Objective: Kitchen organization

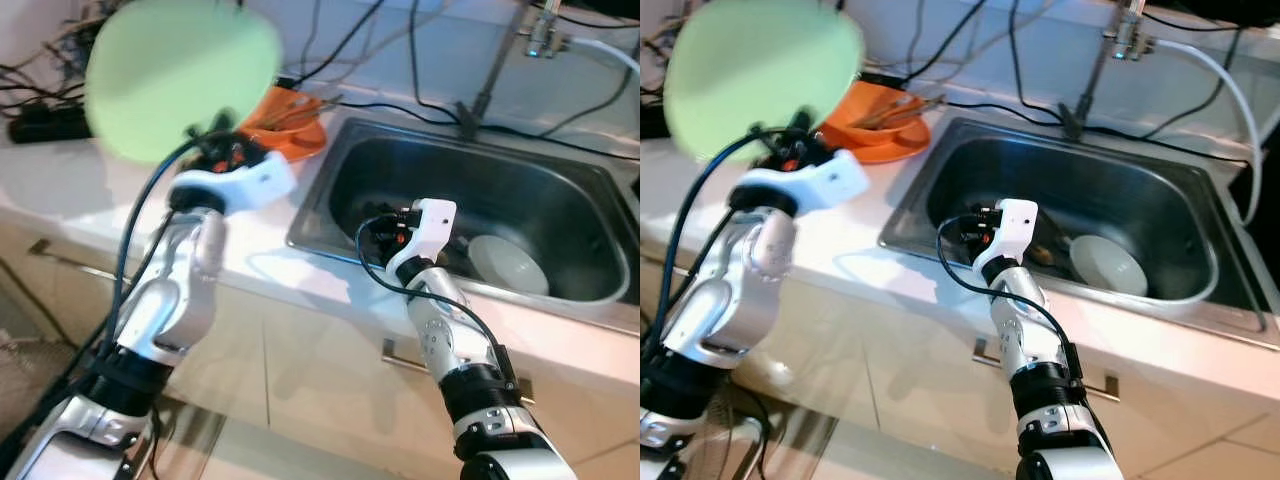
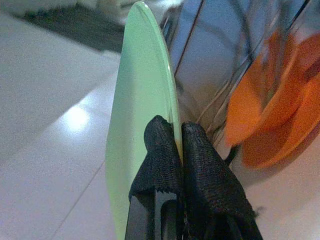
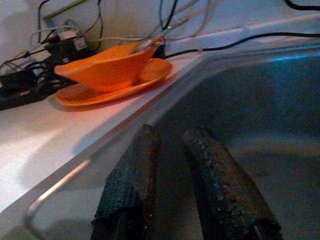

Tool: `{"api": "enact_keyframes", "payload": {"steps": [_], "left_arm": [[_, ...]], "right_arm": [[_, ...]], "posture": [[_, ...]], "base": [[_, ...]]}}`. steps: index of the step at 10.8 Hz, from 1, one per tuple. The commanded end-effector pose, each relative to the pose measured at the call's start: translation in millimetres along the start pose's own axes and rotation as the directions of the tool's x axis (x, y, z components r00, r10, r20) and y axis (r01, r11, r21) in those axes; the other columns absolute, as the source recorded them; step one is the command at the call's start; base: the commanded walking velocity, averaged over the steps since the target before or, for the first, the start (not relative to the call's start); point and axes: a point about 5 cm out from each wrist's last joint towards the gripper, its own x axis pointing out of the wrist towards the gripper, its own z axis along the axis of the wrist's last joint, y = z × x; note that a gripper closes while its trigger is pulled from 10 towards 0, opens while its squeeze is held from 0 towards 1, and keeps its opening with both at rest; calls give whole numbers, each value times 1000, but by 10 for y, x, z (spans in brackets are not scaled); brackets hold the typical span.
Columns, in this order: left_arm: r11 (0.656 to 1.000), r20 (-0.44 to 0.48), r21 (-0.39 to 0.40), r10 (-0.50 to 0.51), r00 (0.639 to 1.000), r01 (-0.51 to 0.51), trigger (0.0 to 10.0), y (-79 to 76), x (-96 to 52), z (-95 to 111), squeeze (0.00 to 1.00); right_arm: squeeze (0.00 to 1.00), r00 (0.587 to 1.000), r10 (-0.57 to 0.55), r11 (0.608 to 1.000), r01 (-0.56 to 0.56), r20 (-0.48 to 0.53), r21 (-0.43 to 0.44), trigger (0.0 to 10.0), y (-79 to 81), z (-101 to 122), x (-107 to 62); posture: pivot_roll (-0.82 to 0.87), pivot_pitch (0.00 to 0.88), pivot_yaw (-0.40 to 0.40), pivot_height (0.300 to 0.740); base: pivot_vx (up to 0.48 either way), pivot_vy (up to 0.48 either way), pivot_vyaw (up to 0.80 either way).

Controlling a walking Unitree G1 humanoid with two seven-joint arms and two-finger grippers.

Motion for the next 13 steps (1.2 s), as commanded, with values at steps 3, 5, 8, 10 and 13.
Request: {"api": "enact_keyframes", "payload": {"steps": [3, 5, 8, 10, 13], "left_arm": [[991, 166, -11, -129, 978, 133, 10000, -299, -27, 293, 0], [986, 183, -11, -160, 970, 165, 10000, -378, -25, 325, 0], [983, 209, -2, -179, 961, 184, 10000, -447, 19, 370, 0], [980, 235, 5, -196, 952, 200, 10000, -503, 7, 422, 0], [976, 267, 8, -210, 941, 216, 10000, -532, -4, 465, 0]], "right_arm": [[1000, 999, 3, 1000, -4, 37, 13, 10000, -42, 168, 61], [1000, 996, -8, 999, 4, 91, 38, 10000, -75, 339, 86], [0, 982, 17, 977, -56, 187, 205, 10000, -48, 697, 156], [0, 977, 76, 937, -138, 197, 321, 10000, 79, 741, 169], [0, 972, 172, 899, -221, 159, 378, 10000, 236, 685, 156]], "posture": [[230, 0, -49, 740], [225, 0, -45, 740], [220, 0, -43, 740], [218, 0, -44, 740], [221, 0, -44, 740]], "base": [[0, 0, 0], [0, 0, 0], [0, 0, 0], [0, 0, 0], [0, 0, 0]]}}
